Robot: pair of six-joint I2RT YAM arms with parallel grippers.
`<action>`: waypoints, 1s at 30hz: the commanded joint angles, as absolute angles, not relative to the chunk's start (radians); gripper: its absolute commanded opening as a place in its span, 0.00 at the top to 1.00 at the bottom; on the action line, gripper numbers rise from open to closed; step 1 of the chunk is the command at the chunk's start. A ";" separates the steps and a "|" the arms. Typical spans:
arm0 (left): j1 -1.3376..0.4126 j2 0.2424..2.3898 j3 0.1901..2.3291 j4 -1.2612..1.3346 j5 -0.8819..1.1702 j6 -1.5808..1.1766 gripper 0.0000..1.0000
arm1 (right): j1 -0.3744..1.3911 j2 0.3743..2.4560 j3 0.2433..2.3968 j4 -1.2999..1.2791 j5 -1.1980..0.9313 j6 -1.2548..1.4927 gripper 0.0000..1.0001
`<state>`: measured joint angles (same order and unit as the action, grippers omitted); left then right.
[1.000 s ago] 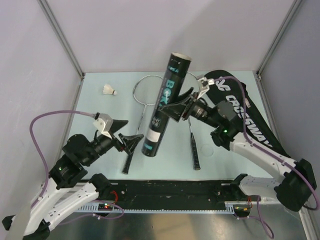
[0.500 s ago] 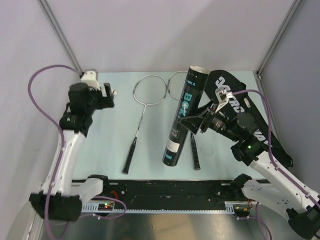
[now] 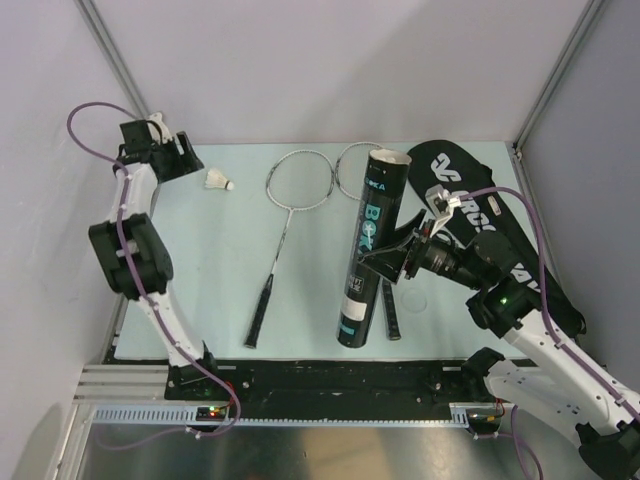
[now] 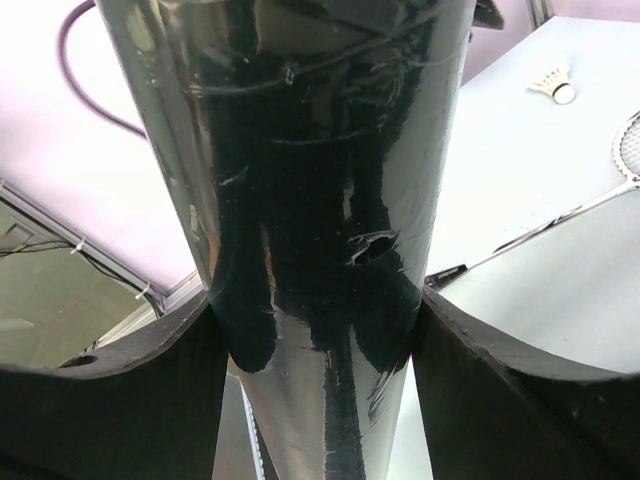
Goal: Pack up the badminton gear
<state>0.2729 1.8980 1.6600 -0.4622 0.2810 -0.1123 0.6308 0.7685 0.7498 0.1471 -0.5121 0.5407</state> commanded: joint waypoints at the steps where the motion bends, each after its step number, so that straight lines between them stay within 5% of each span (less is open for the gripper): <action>1: 0.290 2.083 1.878 -0.434 0.474 -0.152 0.24 | 0.633 0.775 0.761 0.240 -0.550 0.535 0.61; 12: 0.291 2.449 2.171 -0.431 0.630 -0.274 0.47 | 0.635 0.867 0.762 0.279 -0.582 0.536 0.61; 20: 0.288 2.373 2.095 -0.414 0.664 -0.290 0.97 | 0.630 0.878 0.777 0.253 -0.540 0.503 0.62; 30: 0.271 2.100 1.900 -0.412 0.639 -0.339 1.00 | 0.634 0.937 0.782 0.136 -0.491 0.336 0.62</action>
